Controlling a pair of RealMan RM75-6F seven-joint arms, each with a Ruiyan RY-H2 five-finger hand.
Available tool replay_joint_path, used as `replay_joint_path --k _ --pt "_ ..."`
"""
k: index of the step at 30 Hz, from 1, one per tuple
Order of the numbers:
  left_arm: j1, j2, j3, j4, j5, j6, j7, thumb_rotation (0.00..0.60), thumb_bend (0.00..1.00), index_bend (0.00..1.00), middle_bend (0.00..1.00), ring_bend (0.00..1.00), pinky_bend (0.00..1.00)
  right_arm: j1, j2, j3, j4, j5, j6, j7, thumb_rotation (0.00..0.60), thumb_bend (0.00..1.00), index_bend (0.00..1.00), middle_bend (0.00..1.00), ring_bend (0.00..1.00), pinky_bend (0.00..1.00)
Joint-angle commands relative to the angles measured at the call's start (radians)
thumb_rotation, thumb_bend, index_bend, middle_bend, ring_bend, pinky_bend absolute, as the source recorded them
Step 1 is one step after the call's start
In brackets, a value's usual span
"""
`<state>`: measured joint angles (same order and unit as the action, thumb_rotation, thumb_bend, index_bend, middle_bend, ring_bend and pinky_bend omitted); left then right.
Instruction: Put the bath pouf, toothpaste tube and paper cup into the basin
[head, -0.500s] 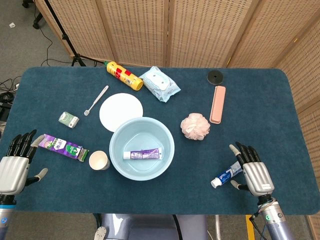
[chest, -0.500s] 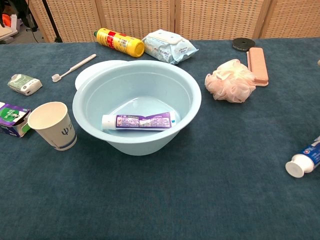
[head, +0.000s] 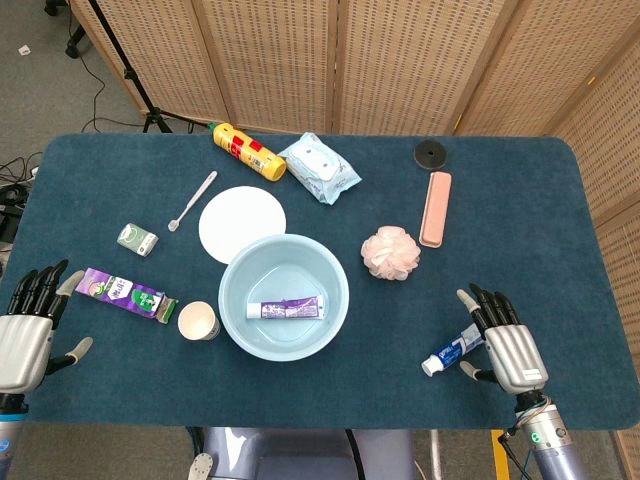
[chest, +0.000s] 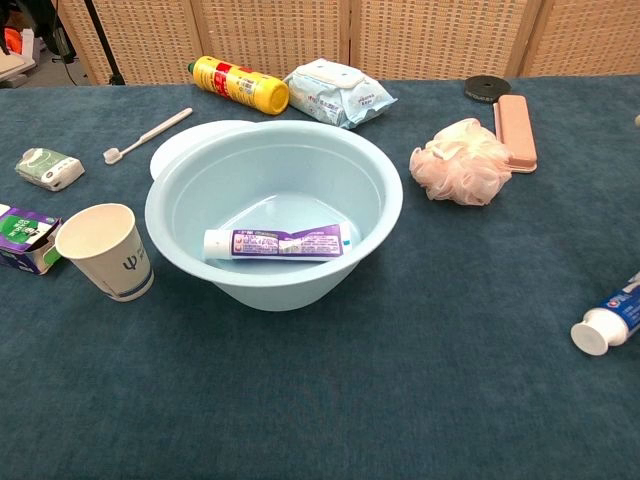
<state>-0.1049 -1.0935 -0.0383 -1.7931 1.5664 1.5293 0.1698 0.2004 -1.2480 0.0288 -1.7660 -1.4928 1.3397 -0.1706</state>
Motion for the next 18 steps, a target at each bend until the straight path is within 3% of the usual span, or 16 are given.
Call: replay_joint_path --k 1,8,14,18 --pt "-0.003 -0.001 -0.001 0.004 -0.005 -0.007 -0.002 0.600 0.18 0.00 0.00 0.00 0.00 0.000 0.000 0.002 0.001 0.002 0.000 0.002 0.600 0.00 0.00 0.00 0.00 0.00" --pt "-0.003 0.003 -0.005 0.006 -0.015 -0.010 -0.012 0.600 0.18 0.00 0.00 0.00 0.00 0.030 0.001 0.016 -0.006 0.007 -0.040 0.007 0.600 0.00 0.00 0.00 0.00 0.00" --pt "0.005 0.010 -0.002 -0.001 -0.005 0.004 -0.016 0.600 0.18 0.00 0.00 0.00 0.00 0.137 0.029 0.104 -0.085 0.057 -0.141 -0.050 0.600 0.00 0.00 0.00 0.00 0.00" --pt "0.006 0.011 0.002 -0.003 0.003 0.004 -0.021 0.600 0.18 0.00 0.00 0.00 0.00 0.236 0.018 0.188 -0.093 0.159 -0.237 -0.094 0.600 0.00 0.00 0.00 0.00 0.00"
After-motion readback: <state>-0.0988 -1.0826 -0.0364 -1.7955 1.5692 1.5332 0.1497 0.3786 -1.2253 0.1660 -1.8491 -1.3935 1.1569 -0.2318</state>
